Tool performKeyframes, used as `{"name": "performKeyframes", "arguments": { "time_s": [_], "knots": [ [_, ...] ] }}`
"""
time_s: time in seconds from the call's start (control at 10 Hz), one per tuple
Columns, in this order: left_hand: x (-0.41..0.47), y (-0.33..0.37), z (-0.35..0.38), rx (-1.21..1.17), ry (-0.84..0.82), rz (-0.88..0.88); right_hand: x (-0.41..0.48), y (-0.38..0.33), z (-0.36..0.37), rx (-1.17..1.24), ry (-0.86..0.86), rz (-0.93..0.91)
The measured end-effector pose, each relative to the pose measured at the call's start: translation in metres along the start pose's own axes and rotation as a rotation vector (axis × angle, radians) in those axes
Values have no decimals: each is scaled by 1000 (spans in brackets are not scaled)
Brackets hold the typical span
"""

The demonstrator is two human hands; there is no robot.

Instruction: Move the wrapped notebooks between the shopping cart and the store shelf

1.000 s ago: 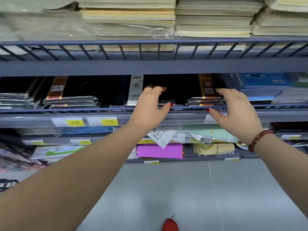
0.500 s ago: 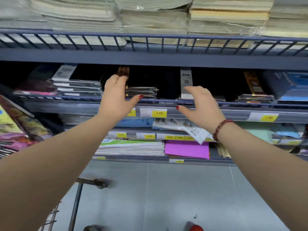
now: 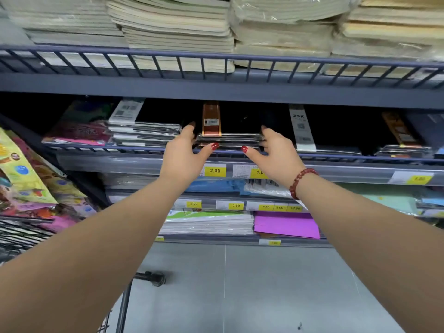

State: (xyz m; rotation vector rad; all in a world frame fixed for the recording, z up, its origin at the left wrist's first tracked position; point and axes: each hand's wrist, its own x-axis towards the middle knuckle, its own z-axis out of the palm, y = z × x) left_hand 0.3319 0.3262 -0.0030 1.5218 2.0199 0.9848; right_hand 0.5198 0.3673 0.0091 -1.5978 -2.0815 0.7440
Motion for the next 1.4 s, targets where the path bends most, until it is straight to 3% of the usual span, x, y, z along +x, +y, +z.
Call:
{"name": "performKeyframes", "arguments": {
  "time_s": [0.1, 0.3, 1.0, 1.1, 1.3, 1.4],
  "knots": [
    [2, 1, -2, -125, 33, -55, 0, -5, 7, 60, 63, 43],
    [8, -2, -2, -89, 168, -85, -2, -10, 10, 57, 129, 60],
    [12, -9, 3, -113, 225, -44, 13, -16, -1, -146, 95, 63],
    [8, -6, 0, -119, 209, -50, 9, -16, -2, -134, 80, 63],
    [-5, -6, -9, -51, -11, 51, -4, -12, -12, -279, -94, 4],
    [-18, -7, -17, 162, -18, 90, -20, -13, -19, -353, -94, -1]
  ]
}}
